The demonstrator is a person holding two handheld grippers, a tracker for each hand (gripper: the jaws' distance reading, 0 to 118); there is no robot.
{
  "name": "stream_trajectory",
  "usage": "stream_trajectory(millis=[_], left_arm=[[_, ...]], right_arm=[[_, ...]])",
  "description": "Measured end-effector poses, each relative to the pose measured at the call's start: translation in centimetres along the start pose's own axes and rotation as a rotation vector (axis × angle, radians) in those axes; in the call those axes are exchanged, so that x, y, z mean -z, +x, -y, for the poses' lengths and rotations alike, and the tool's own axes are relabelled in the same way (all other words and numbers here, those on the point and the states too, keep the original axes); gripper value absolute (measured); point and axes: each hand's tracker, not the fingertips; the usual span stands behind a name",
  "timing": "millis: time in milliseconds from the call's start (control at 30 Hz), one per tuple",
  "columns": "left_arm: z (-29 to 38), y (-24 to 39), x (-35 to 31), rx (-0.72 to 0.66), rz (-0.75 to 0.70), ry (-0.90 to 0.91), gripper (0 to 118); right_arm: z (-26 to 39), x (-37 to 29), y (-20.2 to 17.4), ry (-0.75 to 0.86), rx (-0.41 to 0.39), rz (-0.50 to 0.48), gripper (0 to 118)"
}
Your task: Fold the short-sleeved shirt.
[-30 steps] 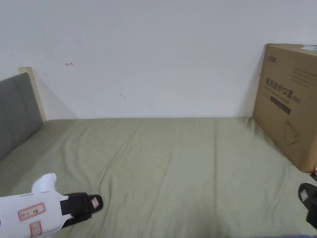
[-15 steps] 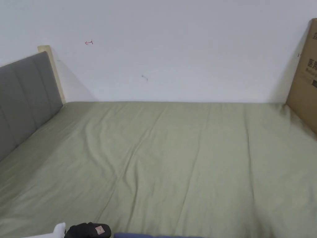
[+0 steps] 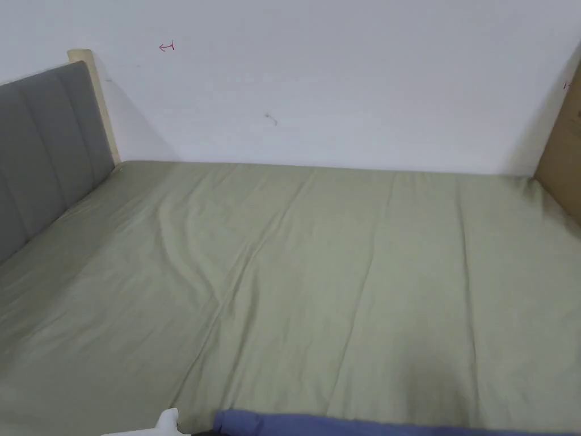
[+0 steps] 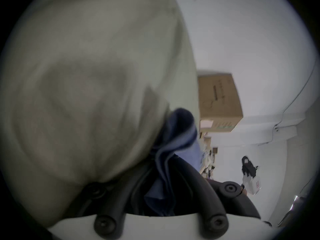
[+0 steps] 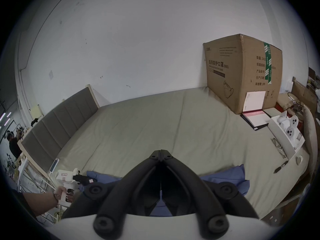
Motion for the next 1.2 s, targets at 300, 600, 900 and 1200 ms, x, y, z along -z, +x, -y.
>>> stream_trajectory(millis=[300,600,900,1200], left_arm=[[1.9,7.9,-6.0,0.355,-0.484,0.113,5],[3.5,15.4,-11.2,0.613,-0.964,0.248,5],[8.3,21.5,7.0,0.527,-0.576,-0.157,6],[10.1,20.2,14.0,0.413,-0.340,-0.273,93]], right_arm=[[0.2,-2.1,2.3,0.015,0.024,0.006,0],[2.4,-3.2,4.4,0.010,0.072,-0.014,0],[3.7,-4.1,5.6,-0.007,0.099,-0.029,0],[4.7,-4.1,7.2,-0.036,0.112,-0.003,0]])
